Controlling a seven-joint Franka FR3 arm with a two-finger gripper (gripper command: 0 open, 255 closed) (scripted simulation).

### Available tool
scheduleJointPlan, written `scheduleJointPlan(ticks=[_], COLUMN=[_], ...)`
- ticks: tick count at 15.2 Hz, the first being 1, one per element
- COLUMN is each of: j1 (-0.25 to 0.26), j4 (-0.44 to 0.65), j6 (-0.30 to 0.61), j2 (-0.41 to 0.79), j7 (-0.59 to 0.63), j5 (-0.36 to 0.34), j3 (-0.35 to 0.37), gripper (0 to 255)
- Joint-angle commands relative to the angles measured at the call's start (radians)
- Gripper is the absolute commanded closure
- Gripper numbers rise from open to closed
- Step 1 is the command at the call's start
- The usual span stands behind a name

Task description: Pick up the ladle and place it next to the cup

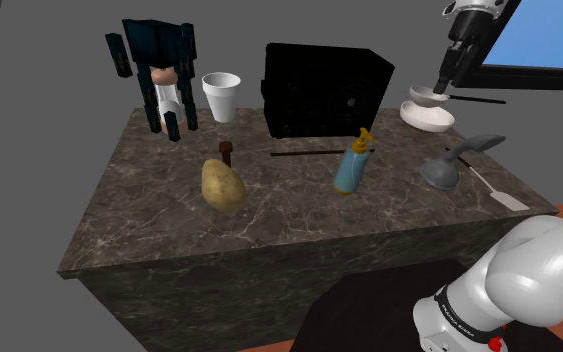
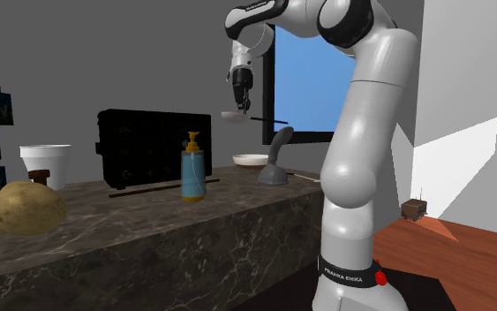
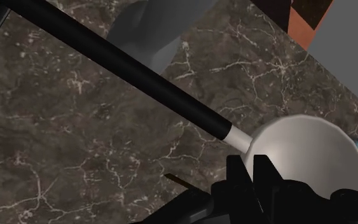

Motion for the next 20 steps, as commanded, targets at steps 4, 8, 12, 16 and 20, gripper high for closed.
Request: scheduleJointPlan(ticks=[4,8,12,16,20], j1=[0.041,0.079,0.116,0.153,0.189], j4=[-0.008,0.003,0.033,0.084,0.157], j6=[0.035,0.069,0.100,0.128,0.150], j2=[0.006,0.031,0.073,0.130,0.202], j7=[0.112,0.201,0.283,0.360,0.434], j5=[0.050,0.094,0.136,0.176,0.212], j3=[0.069,0.124,0.173,0.217,0.256], gripper=[255,255,255,255,255])
